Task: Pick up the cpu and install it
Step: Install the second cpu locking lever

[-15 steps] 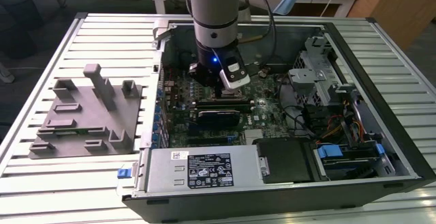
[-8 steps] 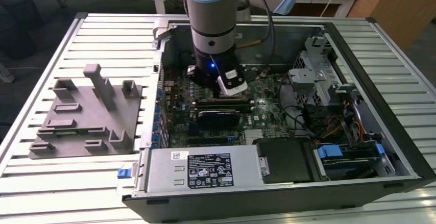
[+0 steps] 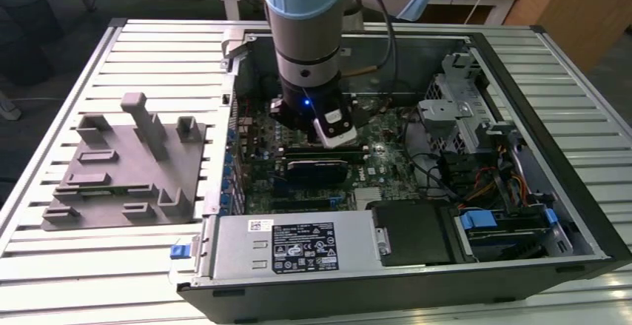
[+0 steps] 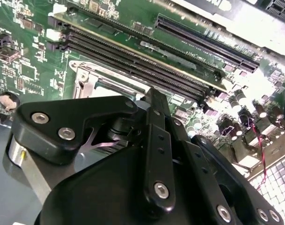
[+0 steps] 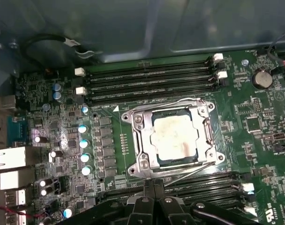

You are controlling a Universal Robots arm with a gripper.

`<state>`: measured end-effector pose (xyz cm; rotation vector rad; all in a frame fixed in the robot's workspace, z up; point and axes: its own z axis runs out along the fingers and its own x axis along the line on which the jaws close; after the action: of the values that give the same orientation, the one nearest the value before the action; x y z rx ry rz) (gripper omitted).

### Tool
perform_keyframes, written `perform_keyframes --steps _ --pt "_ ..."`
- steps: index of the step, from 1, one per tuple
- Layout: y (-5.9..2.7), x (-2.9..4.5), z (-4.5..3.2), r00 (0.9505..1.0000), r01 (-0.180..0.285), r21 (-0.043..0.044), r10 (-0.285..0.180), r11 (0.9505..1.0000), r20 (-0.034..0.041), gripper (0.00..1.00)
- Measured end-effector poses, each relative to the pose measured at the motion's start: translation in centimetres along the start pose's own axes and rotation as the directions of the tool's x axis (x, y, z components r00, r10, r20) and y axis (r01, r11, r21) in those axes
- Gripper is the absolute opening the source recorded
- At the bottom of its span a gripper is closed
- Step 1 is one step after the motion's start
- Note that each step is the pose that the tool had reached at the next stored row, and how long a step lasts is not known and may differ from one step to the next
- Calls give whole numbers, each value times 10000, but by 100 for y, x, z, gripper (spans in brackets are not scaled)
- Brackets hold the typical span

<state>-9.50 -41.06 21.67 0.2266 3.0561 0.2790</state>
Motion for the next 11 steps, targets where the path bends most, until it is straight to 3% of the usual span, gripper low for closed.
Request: perform_keyframes --steps 5,11 --pt "-62 22 31 10000 -2 -253 1 9997 -39 11" --pt "-104 64 69 9999 14 -697 -22 9976 -112 11"
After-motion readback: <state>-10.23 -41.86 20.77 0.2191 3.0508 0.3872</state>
